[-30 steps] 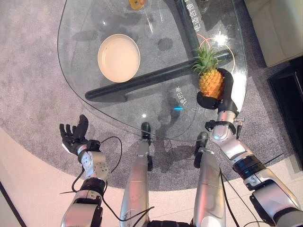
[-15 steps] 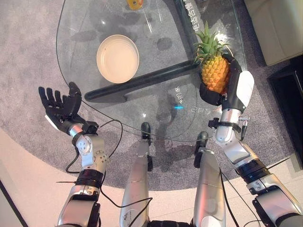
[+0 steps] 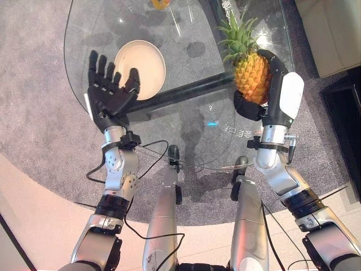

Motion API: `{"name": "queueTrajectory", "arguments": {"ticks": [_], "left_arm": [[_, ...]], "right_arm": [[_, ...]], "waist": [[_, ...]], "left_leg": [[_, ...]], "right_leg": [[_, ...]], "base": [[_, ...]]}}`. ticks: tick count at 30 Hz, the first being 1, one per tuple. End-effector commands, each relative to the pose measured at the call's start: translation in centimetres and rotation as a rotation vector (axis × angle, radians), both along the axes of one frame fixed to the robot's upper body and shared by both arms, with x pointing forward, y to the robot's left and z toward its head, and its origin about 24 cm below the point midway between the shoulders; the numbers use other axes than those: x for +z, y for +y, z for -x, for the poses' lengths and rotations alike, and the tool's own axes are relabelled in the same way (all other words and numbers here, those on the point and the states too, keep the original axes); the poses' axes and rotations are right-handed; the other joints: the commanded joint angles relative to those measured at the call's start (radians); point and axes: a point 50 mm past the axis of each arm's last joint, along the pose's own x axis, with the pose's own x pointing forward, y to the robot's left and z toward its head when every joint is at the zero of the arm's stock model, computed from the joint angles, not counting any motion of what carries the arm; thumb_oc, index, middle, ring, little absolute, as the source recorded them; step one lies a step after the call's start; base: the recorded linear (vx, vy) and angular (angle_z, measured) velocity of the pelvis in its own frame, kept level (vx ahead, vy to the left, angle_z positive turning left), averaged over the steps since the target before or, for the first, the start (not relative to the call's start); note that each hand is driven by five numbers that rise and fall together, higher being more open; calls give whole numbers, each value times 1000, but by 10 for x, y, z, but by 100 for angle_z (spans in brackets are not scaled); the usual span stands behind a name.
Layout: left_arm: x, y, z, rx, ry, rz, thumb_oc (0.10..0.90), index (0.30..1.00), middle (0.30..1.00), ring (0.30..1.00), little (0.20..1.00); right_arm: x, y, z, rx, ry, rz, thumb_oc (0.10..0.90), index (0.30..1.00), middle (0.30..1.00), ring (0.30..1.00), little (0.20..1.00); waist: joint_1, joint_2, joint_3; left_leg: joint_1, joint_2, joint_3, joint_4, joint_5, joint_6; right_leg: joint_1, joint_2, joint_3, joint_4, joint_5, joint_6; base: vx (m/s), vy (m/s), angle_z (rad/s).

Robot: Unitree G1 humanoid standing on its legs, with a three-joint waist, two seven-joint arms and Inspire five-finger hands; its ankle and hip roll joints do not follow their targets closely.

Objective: Pick up the fruit to the plate

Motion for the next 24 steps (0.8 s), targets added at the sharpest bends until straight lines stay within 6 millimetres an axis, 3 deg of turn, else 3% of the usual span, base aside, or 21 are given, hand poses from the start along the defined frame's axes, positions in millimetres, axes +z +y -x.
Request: {"name": "queueTrajectory", "arguments": {"ticks": [1, 6, 24], "left_arm": [[57, -7, 9, -69, -263, -67, 800, 900, 900, 900, 900], [60, -27, 7, -171, -274, -108, 800, 900, 900, 900, 900], [72, -61, 4, -421, -262, -90, 800, 900, 900, 900, 900]], "right_arm": [[75, 34, 23, 205, -375, -3, 100, 300, 300, 300, 200], [77, 44, 24, 232, -376, -12, 100, 300, 300, 300, 200], [91, 67, 27, 329, -348, 71, 100, 300, 300, 300, 200]], "waist": [[-21, -19, -21], [-23, -28, -21], [-25, -30, -21]], "left_leg": [[23, -59, 52, 74, -127, 33], [34, -59, 55, 65, -132, 32], [42, -60, 64, 39, -120, 33]], "right_leg": [[78, 50, -45, -224, 125, -8], [93, 49, -47, -239, 126, -3], [103, 44, -54, -272, 147, -1]], "base": [[0, 0, 0], [0, 0, 0], [0, 0, 0]]}}
